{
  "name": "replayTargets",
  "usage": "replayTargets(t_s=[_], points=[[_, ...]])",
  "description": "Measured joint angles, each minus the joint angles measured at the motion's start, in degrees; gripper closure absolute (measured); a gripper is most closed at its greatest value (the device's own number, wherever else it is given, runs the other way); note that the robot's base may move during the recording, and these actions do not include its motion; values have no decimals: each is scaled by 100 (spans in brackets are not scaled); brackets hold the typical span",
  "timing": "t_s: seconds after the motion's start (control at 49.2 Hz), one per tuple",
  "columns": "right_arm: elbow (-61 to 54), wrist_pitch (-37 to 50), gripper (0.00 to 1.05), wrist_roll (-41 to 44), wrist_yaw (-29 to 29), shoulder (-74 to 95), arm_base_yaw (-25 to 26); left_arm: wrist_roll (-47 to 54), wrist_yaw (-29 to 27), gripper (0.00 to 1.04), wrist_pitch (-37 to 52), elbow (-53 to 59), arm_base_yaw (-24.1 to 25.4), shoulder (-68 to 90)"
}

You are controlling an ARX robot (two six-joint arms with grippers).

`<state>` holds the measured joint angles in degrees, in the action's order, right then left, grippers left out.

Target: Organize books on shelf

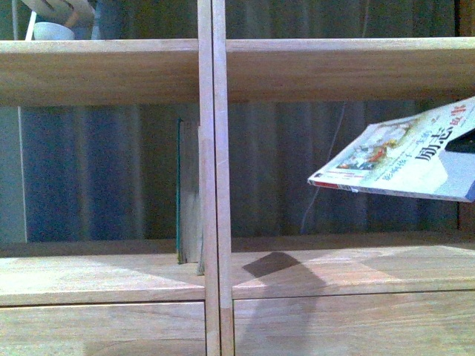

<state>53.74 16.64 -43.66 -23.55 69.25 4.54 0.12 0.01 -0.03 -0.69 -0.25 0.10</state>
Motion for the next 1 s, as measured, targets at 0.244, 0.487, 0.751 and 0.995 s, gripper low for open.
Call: replayTargets(t_s=[0.244, 0.487, 0.751, 0.995], points=[[-267, -118, 97, 326, -776, -986, 13, 0, -2, 7, 0, 0, 0, 0], [-509, -122, 97, 372, -1016, -1370, -496, 0, -2, 7, 0, 0, 0, 0], [-496, 197, 97, 474, -595, -1075, -1770, 0, -2, 7, 0, 0, 0, 0], [-142, 385, 97, 551, -306, -498, -2284, -2, -7, 7, 4, 0, 0, 0]])
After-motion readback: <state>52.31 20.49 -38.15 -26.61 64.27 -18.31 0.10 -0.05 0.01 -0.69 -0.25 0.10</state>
